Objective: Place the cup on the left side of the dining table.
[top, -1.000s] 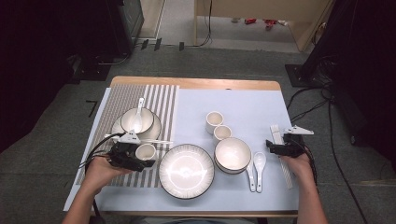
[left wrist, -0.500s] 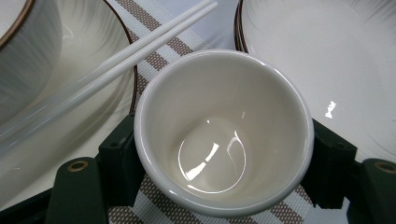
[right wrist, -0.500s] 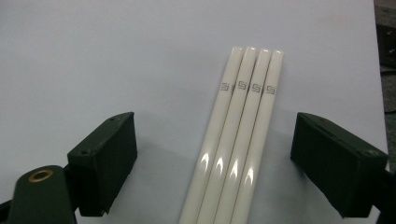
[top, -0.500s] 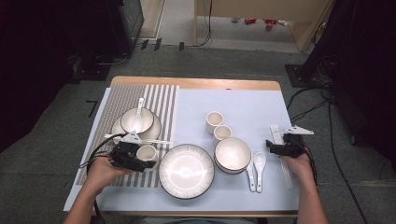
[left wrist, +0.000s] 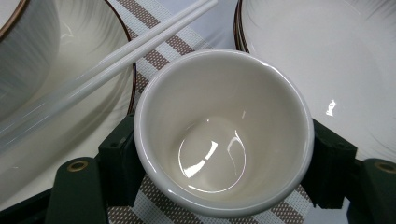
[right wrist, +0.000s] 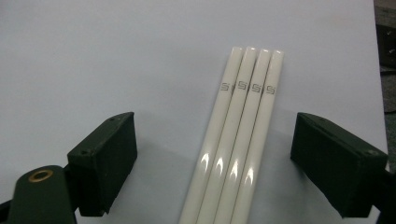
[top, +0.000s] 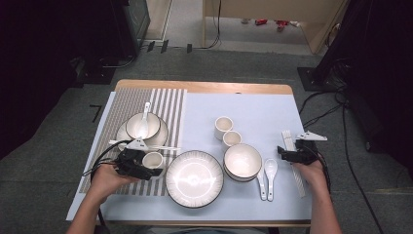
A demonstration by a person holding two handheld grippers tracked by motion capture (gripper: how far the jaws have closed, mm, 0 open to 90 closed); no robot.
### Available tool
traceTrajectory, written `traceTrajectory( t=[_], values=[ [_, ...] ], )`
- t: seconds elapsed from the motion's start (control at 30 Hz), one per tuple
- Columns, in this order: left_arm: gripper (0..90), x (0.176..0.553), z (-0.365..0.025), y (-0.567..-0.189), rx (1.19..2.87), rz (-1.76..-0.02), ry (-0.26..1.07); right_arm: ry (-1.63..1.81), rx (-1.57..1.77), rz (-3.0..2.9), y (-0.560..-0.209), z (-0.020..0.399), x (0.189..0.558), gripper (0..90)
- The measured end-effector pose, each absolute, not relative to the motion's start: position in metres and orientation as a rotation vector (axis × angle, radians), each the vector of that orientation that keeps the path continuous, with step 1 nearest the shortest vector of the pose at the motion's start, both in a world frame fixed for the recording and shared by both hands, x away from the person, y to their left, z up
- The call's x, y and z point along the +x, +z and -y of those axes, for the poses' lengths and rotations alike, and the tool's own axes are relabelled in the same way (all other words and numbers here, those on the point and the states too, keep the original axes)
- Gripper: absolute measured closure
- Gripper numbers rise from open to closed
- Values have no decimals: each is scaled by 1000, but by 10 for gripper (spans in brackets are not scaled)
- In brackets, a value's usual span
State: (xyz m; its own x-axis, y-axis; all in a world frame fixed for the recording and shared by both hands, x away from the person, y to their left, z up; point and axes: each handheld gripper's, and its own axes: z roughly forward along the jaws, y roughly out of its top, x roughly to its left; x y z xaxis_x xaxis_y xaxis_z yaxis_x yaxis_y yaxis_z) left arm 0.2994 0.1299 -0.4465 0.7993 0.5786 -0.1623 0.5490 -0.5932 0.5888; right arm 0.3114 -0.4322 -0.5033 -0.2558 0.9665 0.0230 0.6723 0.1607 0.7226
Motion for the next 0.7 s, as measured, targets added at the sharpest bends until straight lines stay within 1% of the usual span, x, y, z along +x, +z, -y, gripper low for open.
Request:
traceTrajectory(
  t=[0.7],
  values=[
    [260,298,-134,-449,2307,-856,16,873,1552,-1994,-503,432,311,142]
  ],
)
